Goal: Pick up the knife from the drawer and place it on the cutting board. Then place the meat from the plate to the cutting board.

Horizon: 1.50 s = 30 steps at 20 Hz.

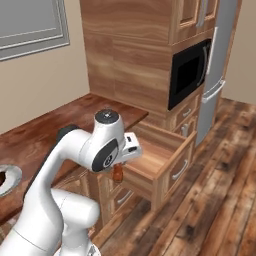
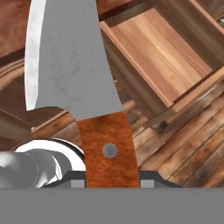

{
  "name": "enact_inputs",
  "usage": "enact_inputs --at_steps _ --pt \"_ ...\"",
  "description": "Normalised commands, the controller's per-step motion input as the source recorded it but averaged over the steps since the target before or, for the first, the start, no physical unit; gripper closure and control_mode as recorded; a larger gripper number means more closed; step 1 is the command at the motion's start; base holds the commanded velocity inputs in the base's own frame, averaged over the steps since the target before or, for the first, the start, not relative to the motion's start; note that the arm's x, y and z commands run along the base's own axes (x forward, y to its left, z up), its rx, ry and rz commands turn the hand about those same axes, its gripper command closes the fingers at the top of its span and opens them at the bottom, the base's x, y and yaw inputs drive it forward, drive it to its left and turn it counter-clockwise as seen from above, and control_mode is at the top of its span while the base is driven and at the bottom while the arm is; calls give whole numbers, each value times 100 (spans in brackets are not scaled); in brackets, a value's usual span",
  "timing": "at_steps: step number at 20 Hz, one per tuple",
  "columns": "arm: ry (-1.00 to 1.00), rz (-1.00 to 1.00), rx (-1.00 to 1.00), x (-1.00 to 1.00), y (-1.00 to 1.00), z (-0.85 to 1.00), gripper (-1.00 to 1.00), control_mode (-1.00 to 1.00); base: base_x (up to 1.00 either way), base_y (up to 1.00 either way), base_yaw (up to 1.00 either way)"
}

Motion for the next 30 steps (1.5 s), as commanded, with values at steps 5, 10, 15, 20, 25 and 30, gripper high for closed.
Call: enact_inputs --at_steps 5,10,15,20,25,30 --pt "0 0 0 0 0 0 100 100 -48 5 13" --pt "0 0 0 0 0 0 100 100 -6 0 57" --pt "0 0 0 0 0 0 100 100 0 0 70" --pt "0 0 0 0 0 0 100 100 0 12 67" --pt "0 0 0 0 0 0 100 100 -2 41 56" --pt "0 0 0 0 0 0 100 100 -3 87 37"
